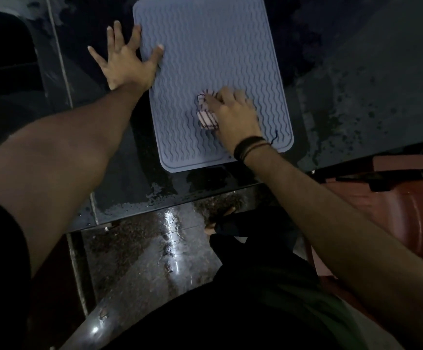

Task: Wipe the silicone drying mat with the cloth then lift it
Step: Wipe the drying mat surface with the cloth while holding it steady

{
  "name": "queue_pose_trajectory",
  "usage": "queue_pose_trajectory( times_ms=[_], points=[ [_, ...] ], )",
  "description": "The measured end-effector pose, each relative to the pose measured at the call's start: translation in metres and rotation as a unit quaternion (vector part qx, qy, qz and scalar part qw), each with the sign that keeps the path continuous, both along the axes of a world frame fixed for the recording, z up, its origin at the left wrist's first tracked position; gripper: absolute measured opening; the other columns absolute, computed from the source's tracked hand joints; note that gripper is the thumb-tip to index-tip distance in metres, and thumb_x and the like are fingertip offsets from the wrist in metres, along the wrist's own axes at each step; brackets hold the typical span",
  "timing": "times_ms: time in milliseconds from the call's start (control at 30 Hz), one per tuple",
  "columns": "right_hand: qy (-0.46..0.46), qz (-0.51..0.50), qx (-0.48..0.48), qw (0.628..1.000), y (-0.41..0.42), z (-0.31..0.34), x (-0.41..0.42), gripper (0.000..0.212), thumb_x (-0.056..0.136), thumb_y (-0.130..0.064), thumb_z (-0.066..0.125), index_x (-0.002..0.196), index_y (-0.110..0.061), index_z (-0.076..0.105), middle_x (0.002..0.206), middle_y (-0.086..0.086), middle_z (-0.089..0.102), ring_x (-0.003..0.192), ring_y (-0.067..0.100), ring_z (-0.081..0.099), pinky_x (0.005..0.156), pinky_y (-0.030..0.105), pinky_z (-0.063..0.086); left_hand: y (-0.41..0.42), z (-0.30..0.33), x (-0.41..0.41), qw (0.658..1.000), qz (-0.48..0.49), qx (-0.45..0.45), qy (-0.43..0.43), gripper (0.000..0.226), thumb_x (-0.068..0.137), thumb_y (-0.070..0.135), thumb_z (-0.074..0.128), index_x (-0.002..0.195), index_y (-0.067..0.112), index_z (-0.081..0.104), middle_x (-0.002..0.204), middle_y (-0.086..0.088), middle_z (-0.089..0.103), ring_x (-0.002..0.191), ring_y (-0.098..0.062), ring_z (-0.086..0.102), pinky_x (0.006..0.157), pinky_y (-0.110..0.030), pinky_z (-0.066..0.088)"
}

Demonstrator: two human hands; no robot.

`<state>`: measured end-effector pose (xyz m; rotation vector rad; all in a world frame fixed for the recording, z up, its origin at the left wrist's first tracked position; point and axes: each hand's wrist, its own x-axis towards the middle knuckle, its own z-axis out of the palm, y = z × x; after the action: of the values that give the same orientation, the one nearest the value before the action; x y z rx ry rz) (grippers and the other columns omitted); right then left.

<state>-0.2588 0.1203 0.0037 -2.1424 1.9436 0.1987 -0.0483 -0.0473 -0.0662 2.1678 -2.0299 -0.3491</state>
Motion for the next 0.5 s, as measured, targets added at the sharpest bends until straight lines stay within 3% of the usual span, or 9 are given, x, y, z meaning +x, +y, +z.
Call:
queue_pose_trajectory(
  times_ms=[100,233,333,400,500],
  points=[
    [0.018,0.036,-0.036,0.999,0.048,-0.002,-0.008,0.063,0.083,-0.011,0.057,0.142,-0.018,0.039,0.136,0.01,0.041,0.12,0.033,0.042,0.098,0.047,0.035,0.0,0.0,0.001,1.0,0.005,0.0,-0.001,0.085,0.085,0.087,0.026,0.157,0.041,0.029,0.17,-0.004,0.013,0.158,-0.021,0.006,0.118,-0.068,-0.009],
    [0.02,0.051,0.017,0.998,0.099,0.019,-0.021,0.056,0.081,-0.009,0.053,0.135,-0.022,0.048,0.132,0.006,0.044,0.114,0.03,0.044,0.094,0.044,0.038,0.004,0.005,-0.002,1.0,0.004,0.012,-0.001,0.084,0.087,0.084,0.025,0.159,0.04,0.026,0.171,-0.003,0.01,0.158,-0.022,0.003,0.119,-0.068,-0.009],
    [0.031,0.047,0.045,0.997,0.085,0.042,-0.032,0.041,0.082,-0.015,0.056,0.12,-0.028,0.062,0.119,0.003,0.053,0.11,0.027,0.048,0.09,0.04,0.04,0.004,0.009,-0.002,1.0,0.006,0.013,-0.001,0.084,0.087,0.084,0.025,0.159,0.039,0.026,0.171,-0.004,0.009,0.158,-0.022,0.002,0.119,-0.068,-0.009],
    [0.04,0.026,-0.006,0.999,0.062,0.053,-0.032,0.032,0.081,-0.02,0.063,0.113,-0.024,0.066,0.114,0.006,0.056,0.107,0.028,0.05,0.088,0.04,0.041,0.005,0.009,-0.003,1.0,0.003,0.018,-0.005,0.084,0.088,0.083,0.025,0.159,0.039,0.025,0.171,-0.004,0.009,0.158,-0.022,0.002,0.119,-0.068,-0.008],
    [-0.002,-0.005,-0.082,0.997,0.014,0.05,-0.019,0.043,0.079,-0.02,0.07,0.121,-0.021,0.062,0.124,0.01,0.053,0.114,0.031,0.048,0.093,0.043,0.039,0.005,0.011,-0.003,1.0,-0.001,0.024,-0.011,0.083,0.089,0.083,0.026,0.159,0.038,0.024,0.171,-0.004,0.009,0.158,-0.022,0.002,0.119,-0.068,-0.007]
  ],
)
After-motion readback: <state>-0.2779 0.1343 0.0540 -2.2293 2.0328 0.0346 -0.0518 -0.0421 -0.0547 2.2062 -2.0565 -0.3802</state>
